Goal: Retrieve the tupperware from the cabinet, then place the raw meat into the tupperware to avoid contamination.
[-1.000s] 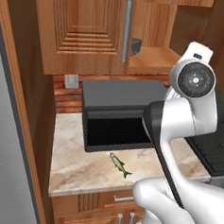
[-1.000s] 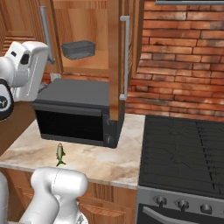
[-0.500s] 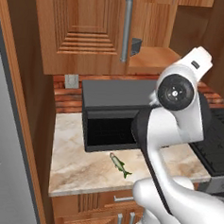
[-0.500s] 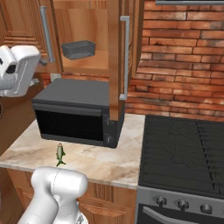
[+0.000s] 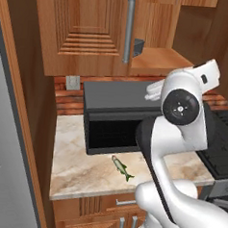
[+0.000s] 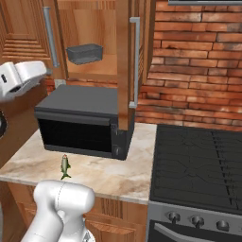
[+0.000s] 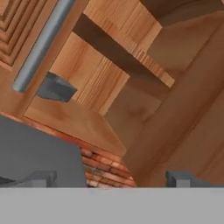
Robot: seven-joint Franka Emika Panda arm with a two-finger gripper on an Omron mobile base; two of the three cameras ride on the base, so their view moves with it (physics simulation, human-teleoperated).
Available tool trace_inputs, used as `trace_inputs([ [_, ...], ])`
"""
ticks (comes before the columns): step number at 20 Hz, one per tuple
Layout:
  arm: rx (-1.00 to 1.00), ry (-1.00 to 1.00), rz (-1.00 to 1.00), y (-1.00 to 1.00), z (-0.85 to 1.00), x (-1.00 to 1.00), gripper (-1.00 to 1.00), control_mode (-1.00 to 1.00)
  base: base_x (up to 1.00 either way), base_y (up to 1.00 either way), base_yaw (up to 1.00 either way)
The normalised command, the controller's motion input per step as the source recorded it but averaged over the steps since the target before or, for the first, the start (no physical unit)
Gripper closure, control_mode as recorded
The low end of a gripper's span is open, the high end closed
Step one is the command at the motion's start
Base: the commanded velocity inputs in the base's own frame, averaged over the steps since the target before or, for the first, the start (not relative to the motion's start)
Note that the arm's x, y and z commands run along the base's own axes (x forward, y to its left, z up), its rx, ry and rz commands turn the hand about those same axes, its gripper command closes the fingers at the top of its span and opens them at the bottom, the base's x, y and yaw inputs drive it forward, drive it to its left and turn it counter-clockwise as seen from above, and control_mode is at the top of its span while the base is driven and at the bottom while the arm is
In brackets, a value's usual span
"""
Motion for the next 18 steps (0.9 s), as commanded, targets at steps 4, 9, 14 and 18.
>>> trace_inputs([
  [4,0.3,-0.2,0.07,-0.01,0.0,0.0,-1.0,-1.0,0.0,0.0,0.0],
  [9,0.26,-0.14,0.16,0.0,0.0,-0.02,-1.0,-1.0,0.0,0.0,0.0],
  [14,0.21,-0.08,0.26,0.01,-0.04,-0.03,-1.0,-1.0,0.0,0.0,0.0],
  [18,0.18,-0.06,0.32,0.04,-0.07,-0.08,-1.0,-1.0,0.0,0.0,0.0],
])
